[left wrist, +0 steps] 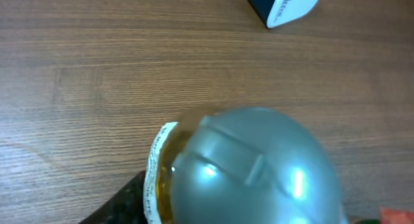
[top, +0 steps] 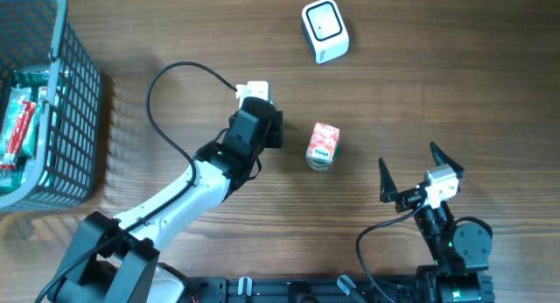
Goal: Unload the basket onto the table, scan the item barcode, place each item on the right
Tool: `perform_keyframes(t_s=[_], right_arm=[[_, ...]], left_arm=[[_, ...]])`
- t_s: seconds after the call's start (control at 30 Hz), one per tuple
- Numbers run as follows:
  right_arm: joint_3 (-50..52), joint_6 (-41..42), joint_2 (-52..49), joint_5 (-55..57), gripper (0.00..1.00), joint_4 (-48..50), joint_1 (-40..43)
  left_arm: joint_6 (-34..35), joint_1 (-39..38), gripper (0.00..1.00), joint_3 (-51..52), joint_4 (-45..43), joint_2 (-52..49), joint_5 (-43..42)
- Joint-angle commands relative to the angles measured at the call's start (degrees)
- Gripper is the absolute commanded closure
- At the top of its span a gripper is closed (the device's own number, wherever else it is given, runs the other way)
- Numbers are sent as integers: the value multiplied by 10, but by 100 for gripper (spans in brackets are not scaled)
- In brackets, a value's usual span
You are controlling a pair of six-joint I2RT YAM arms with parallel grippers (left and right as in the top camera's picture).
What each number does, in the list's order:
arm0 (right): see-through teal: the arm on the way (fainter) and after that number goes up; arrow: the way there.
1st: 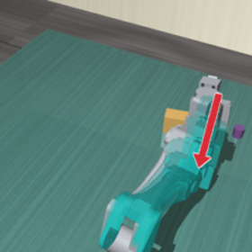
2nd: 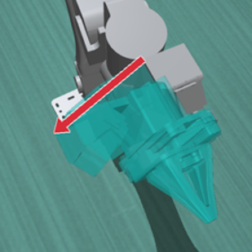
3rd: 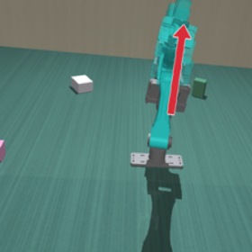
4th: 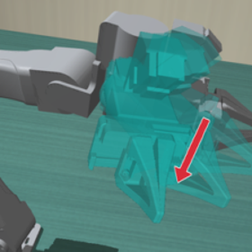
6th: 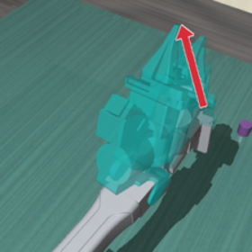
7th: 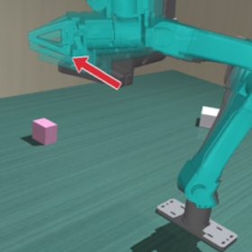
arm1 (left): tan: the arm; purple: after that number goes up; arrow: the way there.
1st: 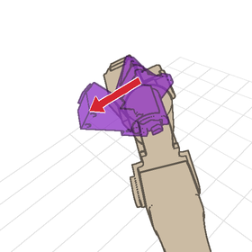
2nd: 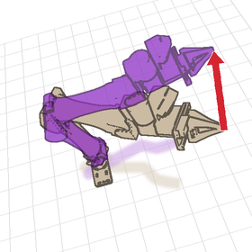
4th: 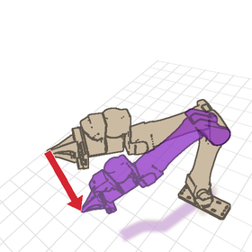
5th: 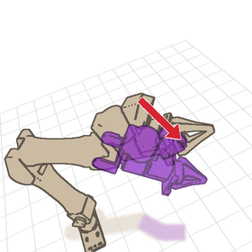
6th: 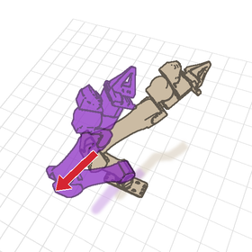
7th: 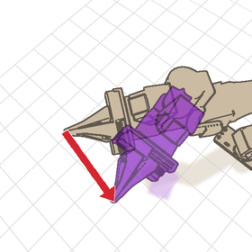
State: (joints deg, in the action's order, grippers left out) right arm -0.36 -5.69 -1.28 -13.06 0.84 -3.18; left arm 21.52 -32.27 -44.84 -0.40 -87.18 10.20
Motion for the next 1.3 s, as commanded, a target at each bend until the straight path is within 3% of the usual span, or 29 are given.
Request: perform_keyframes(t_s=[0.0, 0.3, 0.5, 0.63, 0.8, 1.07, 1.27], right_arm=[[1, -3, 0, -3, 0, 2, -1], [1, -3, 0, -3, 0, 2, -1], [1, -3, 0, -3, 0, 2, -1], [1, -3, 0, -3, 0, 2, -1], [1, -3, 0, -3, 1, 2, -1], [1, -3, 0, -4, 0, 2, -1], [1, -3, -1, -4, 0, 2, -1]], left_arm=[[0, 2, 60, -2, -3, -4, -38], [0, 2, 56, -2, -3, -4, -68], [-1, 3, 16, -2, -5, -2, -68], [-4, 5, 6, -7, -9, 23, -64], [-18, 7, 0, -28, 10, 83, -50], [-16, -1, 1, -33, 66, 156, -64], [-16, -52, 6, -33, 77, 162, -108]])
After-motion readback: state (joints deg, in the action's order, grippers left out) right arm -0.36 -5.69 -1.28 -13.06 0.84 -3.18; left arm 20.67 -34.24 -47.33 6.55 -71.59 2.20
